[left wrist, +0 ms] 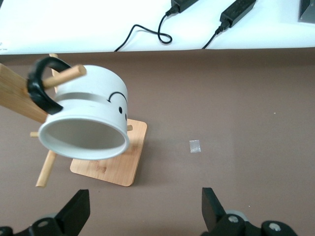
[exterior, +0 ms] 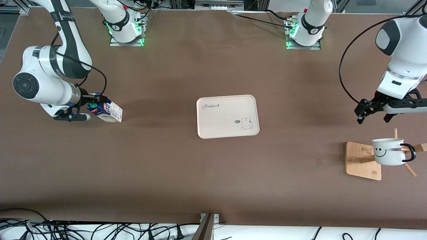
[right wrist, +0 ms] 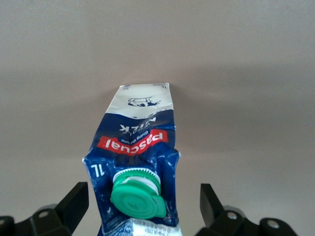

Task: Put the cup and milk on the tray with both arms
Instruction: 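Grasp the milk carton with the right gripper while the left gripper reaches the mug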

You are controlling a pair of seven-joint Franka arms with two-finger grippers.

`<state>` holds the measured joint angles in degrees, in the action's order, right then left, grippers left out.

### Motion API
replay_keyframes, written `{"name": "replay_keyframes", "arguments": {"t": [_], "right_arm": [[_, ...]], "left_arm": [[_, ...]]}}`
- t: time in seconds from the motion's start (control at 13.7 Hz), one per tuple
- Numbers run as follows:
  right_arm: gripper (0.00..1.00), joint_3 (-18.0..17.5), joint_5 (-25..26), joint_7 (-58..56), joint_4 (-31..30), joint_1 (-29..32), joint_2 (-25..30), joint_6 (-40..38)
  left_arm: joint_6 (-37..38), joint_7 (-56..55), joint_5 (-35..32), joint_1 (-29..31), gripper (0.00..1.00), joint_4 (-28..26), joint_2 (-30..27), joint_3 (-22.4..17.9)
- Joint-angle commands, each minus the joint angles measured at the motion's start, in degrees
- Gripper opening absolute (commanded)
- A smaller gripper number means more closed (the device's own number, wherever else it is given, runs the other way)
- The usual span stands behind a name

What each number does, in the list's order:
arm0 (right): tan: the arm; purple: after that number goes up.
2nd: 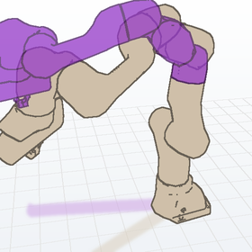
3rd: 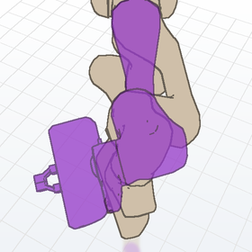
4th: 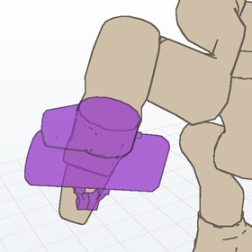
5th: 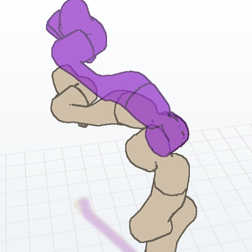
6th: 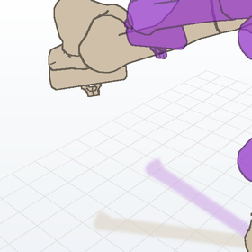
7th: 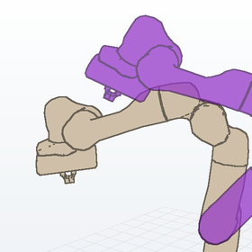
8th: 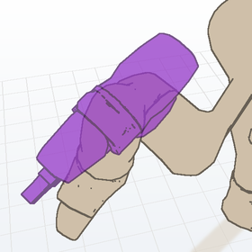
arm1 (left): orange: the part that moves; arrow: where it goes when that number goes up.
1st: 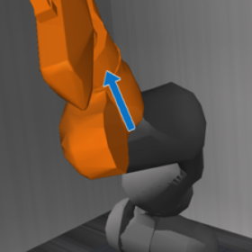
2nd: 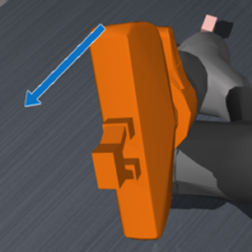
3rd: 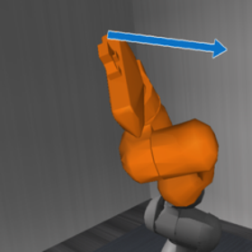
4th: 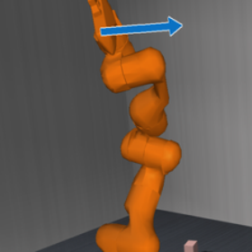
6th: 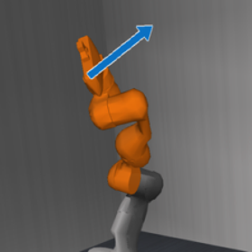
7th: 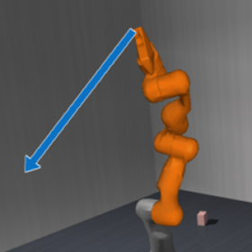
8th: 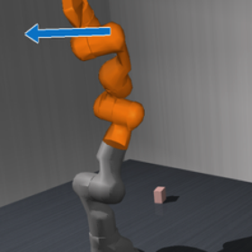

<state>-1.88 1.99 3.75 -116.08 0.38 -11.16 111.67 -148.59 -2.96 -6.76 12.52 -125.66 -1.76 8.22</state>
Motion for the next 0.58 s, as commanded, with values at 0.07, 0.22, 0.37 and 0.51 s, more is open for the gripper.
{"name": "replay_keyframes", "arguments": {"t": [0.07,0.22,0.37,0.51], "right_arm": [[1.00,-0.40,-0.76,-0.59,-0.38,0.50,-0.18,0.74],[0.87,-0.40,-0.76,-0.68,-0.29,0.50,-0.44,0.74],[0.61,-0.40,-0.76,-3.03,-0.38,0.50,-0.44,1.01],[0.53,-0.31,-0.94,-3.49,-0.20,0.50,-0.53,1.10]], "left_arm": [[-9.58,0.59,-1.33,0.32,1.00,0.42,5.70,-1.02],[-13.99,0.59,-1.33,0.32,1.00,1.47,7.99,-1.02],[-14.35,0.59,-1.41,0.32,1.00,1.91,9.05,-1.19],[-14.35,0.59,-1.50,0.32,1.00,2.52,9.49,-1.28]]}}
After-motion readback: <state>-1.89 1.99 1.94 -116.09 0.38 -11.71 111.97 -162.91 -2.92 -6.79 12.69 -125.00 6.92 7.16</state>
